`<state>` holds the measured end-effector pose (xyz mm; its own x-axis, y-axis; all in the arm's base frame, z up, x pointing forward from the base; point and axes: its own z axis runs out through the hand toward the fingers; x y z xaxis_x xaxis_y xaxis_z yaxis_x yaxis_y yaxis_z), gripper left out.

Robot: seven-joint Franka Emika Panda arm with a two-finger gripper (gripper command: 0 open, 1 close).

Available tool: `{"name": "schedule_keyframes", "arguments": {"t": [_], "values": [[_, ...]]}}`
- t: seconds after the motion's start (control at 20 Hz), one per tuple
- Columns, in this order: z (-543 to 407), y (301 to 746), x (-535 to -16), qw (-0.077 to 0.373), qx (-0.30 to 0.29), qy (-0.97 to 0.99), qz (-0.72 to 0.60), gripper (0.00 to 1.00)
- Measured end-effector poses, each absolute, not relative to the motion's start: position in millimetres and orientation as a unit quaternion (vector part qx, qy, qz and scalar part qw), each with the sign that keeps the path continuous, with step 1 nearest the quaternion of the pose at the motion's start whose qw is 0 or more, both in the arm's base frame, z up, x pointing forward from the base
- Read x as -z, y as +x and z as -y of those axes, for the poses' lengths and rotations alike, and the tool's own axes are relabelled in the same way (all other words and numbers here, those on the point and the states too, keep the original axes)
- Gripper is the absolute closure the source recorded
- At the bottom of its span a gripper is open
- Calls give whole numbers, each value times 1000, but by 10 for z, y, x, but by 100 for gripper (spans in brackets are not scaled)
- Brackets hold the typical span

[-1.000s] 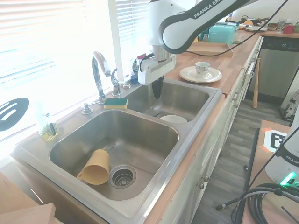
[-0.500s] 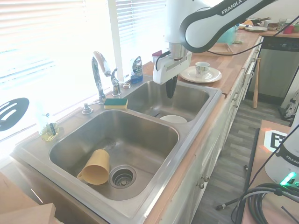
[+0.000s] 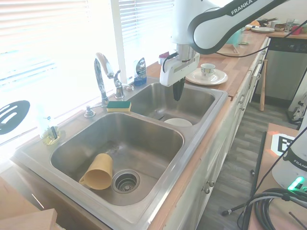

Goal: Turn on the faucet

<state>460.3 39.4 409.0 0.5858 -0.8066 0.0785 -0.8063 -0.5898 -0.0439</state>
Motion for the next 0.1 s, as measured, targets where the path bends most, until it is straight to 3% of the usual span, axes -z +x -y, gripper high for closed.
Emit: {"name": "schedule_keyframes", "arguments": {"t": [0.1], "values": [[-395,4599,-4092,2,45,-890,-453,0]]}}
